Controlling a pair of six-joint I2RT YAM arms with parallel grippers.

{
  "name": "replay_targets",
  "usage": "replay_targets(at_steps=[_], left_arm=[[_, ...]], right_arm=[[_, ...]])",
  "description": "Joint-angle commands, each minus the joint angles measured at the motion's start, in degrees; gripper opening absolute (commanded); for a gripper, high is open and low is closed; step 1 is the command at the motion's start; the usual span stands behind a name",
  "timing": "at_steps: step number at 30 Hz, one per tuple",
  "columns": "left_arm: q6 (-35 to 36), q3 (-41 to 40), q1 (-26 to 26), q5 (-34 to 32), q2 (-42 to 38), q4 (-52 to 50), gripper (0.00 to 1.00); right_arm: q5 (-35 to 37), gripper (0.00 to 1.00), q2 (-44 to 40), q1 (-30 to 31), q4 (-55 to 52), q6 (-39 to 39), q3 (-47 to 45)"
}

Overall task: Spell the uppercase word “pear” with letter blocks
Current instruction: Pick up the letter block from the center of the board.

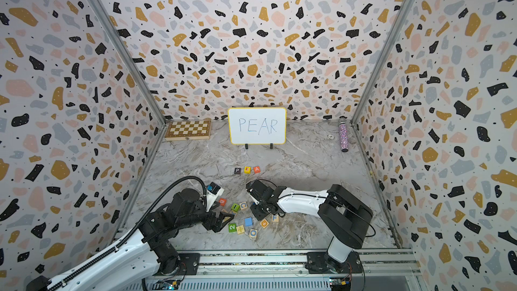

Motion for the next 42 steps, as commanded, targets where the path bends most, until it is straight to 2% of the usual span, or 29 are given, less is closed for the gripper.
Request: replay_targets(at_steps=[1,4,8,16,18,21,26,36,42], left_arm=[[0.85,0.17,-0.23,-0.39,0.09,0.47,0.96],[0.69,0.09,-0.25,-0.39,0.01,0.58,0.96],[0.81,0.08,-0.27,-0.49,0.0,0.77,0.96],[-0.03,-0.39,-0.28,2.16,-0.73,1.27,0.97],[-0.49,-0.78,-0.28,2.83,-1.43,1.73,0.97],[-0.69,-1.23,-0.36,2.96,-2.02,2.12,0.97],[-1.21,-1.85,-0.45,3.39,-1.36,2.75,0.97],[-1.22,-2.46,-0.41,3.11,-1.87,3.53,0.97],[-0.93,-3.24,-0.45,4.06,-3.57,5.55,1.0]], right_arm=[[-0.29,0.47,0.61,0.03,-5.32,-0.83,-0.62],[-0.33,0.44,0.37,0.03,-5.12,-0.75,-1.13],[0.35,0.51,-0.21,-0.14,-5.54,-0.86,-1.37],[-0.88,0.48,-2.04,-0.83,-5.2,-1.59,-3.12],[-1.63,0.4,-2.8,-1.33,-4.81,-1.57,-3.73],[-2.22,0.36,-3.83,-1.9,-4.27,-1.41,-4.22],[-2.29,0.4,-3.3,-1.9,-3.62,-1.46,-4.56],[-3.26,0.25,-3.27,-1.84,-2.74,-1.91,-4.84],[-4.14,0.2,-5.72,-1.82,-2.3,-2.48,-4.84]])
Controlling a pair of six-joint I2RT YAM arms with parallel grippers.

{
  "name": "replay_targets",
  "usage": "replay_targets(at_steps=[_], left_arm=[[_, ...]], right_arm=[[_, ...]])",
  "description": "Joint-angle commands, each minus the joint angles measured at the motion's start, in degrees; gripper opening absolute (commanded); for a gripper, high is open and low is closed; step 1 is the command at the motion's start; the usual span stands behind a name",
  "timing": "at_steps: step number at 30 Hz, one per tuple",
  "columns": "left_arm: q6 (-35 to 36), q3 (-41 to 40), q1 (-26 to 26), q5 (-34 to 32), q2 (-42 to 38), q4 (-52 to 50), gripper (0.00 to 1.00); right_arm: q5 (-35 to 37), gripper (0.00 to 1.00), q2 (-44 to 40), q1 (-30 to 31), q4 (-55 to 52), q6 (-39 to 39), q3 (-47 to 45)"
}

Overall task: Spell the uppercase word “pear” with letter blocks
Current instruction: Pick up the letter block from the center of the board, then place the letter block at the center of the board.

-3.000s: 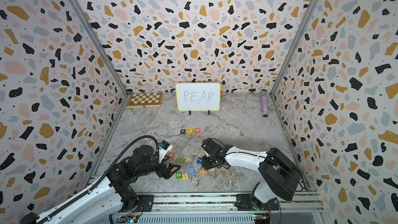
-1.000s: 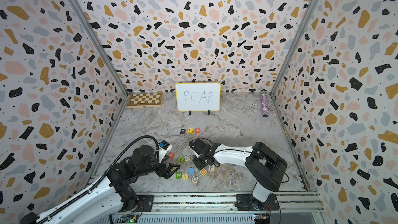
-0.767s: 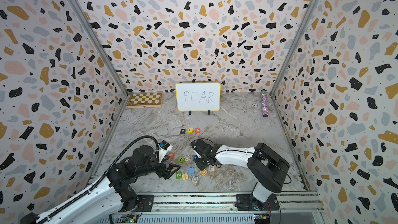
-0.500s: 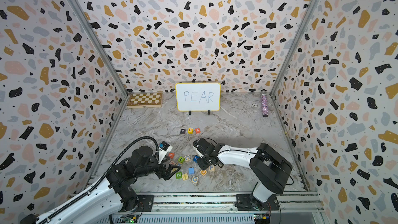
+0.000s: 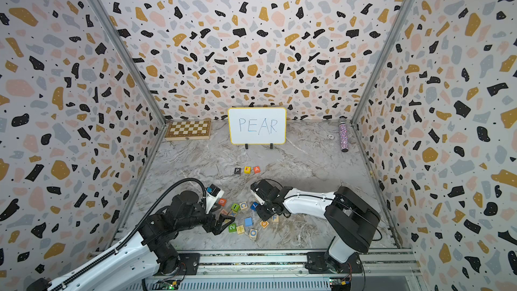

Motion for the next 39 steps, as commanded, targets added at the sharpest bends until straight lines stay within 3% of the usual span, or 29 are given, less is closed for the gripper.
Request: replay_targets(at_steps=[1,11,16,21,26,32,39], left_arm=[[0.38,-0.74,-0.39,1.22,-1.95,3.6,1.0],[4.38,-1.01,-0.39,0.65,-7.38,8.26,0.99],[8.3,-0.12,-0.13,-0.59,-6.4,14.65,0.99],[12.71,4.92,4.28,2.67,2.64,21.66,0.99],[10.04,13.08,12.49,10.86,16.56,28.31,1.0],[12.65,28.3,13.76,11.34,31.76,15.81,0.99],[12.68,35.39,14.03,5.95,37.28,5.3,1.0]], right_arm=[[-1.43,0.2,-2.39,0.04,-2.29,-0.77,-1.0],[-3.53,0.18,-6.33,-0.52,-2.84,-0.64,1.21],[-6.29,0.18,-8.12,-4.73,-2.36,0.34,2.9],[-7.68,0.18,-7.87,-12.12,-1.54,-0.32,5.99],[-7.12,0.18,-4.25,-19.95,-0.82,-0.57,9.95],[-4.51,0.18,3.23,-25.51,-0.5,-0.97,16.28],[-0.24,0.18,13.94,-25.69,-6.65,-4.47,27.85]])
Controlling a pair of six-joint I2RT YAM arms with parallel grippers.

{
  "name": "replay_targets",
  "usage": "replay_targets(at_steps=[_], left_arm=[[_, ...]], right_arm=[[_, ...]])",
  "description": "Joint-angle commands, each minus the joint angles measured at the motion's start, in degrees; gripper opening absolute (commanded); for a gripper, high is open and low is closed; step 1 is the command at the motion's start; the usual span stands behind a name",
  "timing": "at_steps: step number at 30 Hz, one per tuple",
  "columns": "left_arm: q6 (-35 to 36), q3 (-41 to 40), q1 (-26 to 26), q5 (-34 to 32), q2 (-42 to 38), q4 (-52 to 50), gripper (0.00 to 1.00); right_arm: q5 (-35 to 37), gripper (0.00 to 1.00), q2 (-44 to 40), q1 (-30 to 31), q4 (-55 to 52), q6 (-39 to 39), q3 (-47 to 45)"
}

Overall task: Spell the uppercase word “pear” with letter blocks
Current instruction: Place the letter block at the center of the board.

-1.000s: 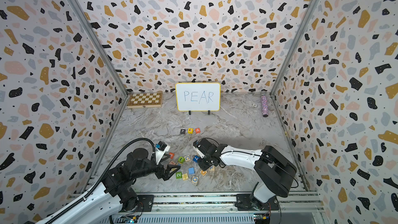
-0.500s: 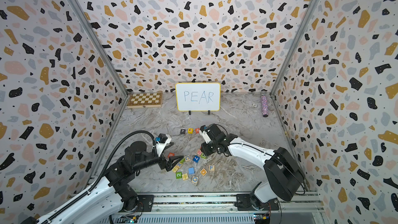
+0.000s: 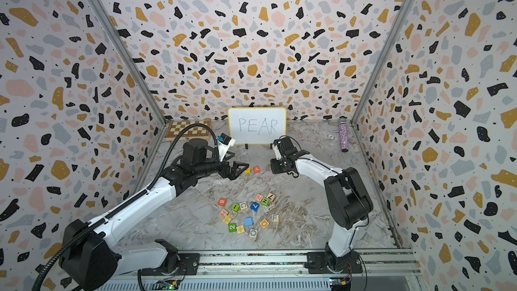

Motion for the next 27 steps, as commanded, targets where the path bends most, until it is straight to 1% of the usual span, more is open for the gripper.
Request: replay_targets(at_steps=[1,4,7,11,14,17,21,25,27], left_arm=[[0.64,3.62,0.47,-2.96,1.89,-7.71,1.0],[-0.76,5.34,0.47,-4.31,4.21,-10.64,1.0],[-1.78,5.71,0.47,-2.91,5.7,-10.91,1.0],[-1.99,6.26,0.47,-1.67,6.33,-11.66,1.0],[-1.62,6.2,0.47,-1.63,5.97,-12.05,1.0],[-1.48,5.69,0.47,-1.55,5.67,-12.14,1.0],[-1.56,5.14,0.47,-1.16,5.38,-12.55,1.0],[-0.77,5.23,0.47,-0.89,4.82,-13.31,0.99],[-0.62,5.1,0.47,-0.63,4.73,-13.31,1.0]], right_arm=[[2.58,0.18,3.47,0.12,-5.08,-2.58,5.58],[2.83,0.18,7.26,0.07,-6.54,-2.81,9.03],[1.95,0.18,9.95,0.09,-6.55,-3.2,11.07],[1.2,0.18,12.98,0.45,-7.98,-6.75,14.16],[0.5,0.17,13.89,0.06,-8.31,-11.06,15.38],[-2.69,0.15,14.9,-1.01,-10.48,-16.69,17.46],[-2.65,0.15,17.08,-0.96,-14.77,-25.24,20.37],[-0.7,0.15,18.14,-0.88,-15.69,-31.88,20.25],[-1.95,0.16,17.89,-0.85,-14.68,-35.34,19.04]])
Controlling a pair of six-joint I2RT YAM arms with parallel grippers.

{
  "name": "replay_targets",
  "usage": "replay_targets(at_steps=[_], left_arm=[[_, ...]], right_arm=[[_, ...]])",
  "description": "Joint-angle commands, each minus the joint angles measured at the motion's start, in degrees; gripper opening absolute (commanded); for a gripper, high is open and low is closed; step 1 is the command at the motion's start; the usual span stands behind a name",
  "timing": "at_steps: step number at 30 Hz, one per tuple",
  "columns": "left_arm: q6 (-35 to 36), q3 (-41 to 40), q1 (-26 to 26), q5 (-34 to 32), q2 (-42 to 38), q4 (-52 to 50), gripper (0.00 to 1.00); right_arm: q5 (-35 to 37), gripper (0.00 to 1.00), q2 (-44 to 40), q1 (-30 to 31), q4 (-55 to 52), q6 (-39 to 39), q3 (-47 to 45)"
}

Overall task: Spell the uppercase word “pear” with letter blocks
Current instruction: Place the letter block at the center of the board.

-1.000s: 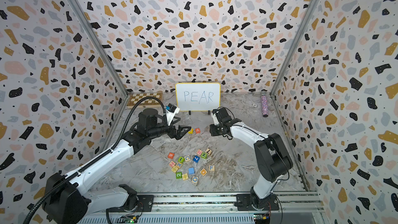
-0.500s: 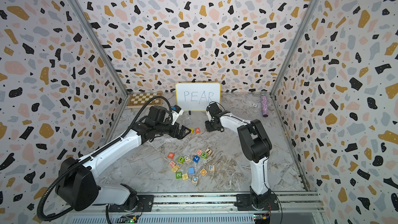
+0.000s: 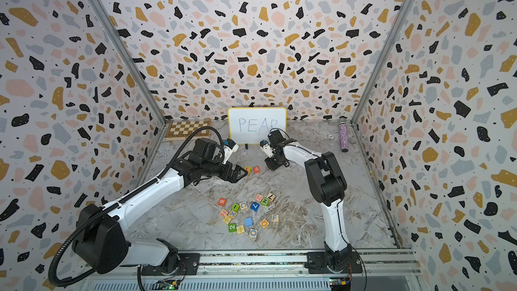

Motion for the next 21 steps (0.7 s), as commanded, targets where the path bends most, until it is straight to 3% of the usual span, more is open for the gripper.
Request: replay_targets(at_steps=[1,9,16,21], left_arm=[[0.85,0.76,0.43,1.72,-1.62,0.18,1.0],[0.25,-0.76,0.4,1.48,-1.6,1.63,1.0],[-0.19,-1.33,0.34,0.59,-2.48,1.46,1.0],[-0.74,-1.87,0.26,0.66,-2.51,2.21,1.0]], right_arm=[[-1.67,0.16,-0.54,-0.07,-2.12,-9.16,-0.65],[-5.66,0.2,-0.16,0.91,-0.44,-16.34,-2.13],[-5.28,0.23,1.16,0.93,-0.52,-17.97,-1.69],[-3.18,0.43,-0.85,0.94,1.04,-17.25,-2.54]])
